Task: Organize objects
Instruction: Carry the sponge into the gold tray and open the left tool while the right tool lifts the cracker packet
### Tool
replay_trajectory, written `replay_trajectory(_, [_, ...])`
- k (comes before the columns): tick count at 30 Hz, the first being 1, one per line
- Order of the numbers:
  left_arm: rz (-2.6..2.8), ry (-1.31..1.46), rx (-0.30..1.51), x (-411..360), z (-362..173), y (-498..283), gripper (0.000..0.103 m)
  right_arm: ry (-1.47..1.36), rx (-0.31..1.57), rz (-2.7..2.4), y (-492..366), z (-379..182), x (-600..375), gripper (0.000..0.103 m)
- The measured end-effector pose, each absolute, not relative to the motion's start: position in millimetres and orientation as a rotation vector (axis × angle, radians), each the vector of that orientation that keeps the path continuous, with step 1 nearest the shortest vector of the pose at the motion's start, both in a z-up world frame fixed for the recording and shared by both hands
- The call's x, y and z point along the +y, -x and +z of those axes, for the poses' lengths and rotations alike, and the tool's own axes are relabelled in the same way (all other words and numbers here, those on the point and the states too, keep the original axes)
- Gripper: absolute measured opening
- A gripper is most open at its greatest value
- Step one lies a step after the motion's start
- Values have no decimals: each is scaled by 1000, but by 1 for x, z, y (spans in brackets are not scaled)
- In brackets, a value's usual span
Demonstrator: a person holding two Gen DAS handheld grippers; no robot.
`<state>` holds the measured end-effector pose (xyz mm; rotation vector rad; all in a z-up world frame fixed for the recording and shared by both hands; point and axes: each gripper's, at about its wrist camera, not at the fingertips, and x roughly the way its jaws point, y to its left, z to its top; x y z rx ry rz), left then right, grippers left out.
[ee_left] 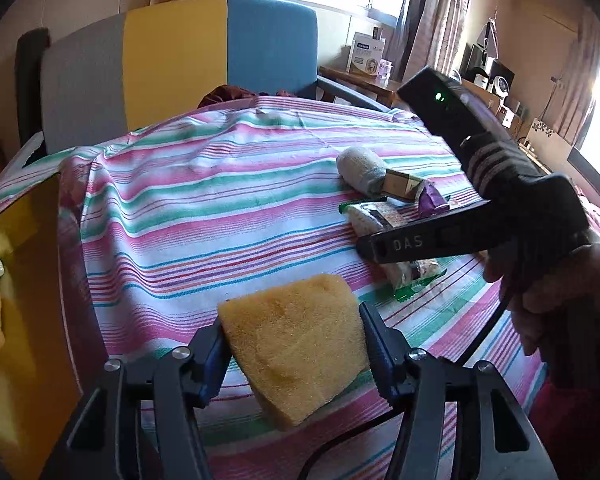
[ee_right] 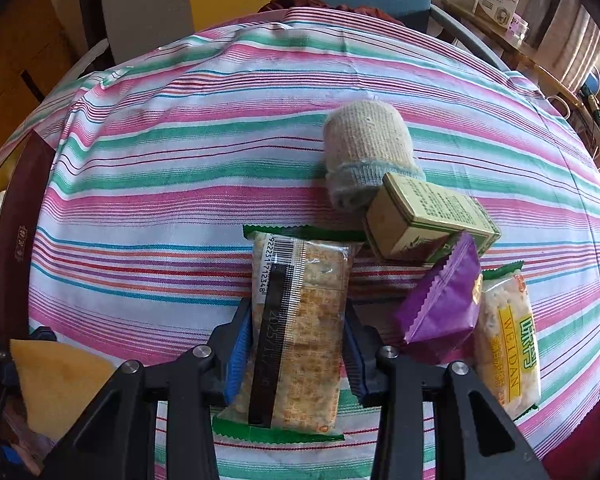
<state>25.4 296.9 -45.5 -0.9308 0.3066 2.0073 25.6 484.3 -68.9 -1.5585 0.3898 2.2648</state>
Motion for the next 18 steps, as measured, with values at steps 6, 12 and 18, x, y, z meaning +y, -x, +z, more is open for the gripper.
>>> replay_trajectory(6, [2020, 899, 241, 268, -14, -29, 60, 1549, 347, 2270, -28, -67, 480, 41])
replay_trajectory(12, [2127, 919, 152, 220, 10, -9, 60, 1543, 290, 2275, -29, -66, 476, 41])
replay_trajectory(18, [2300, 944, 169, 172, 9, 14, 61, 1538, 216, 2275, -30, -66, 469, 40])
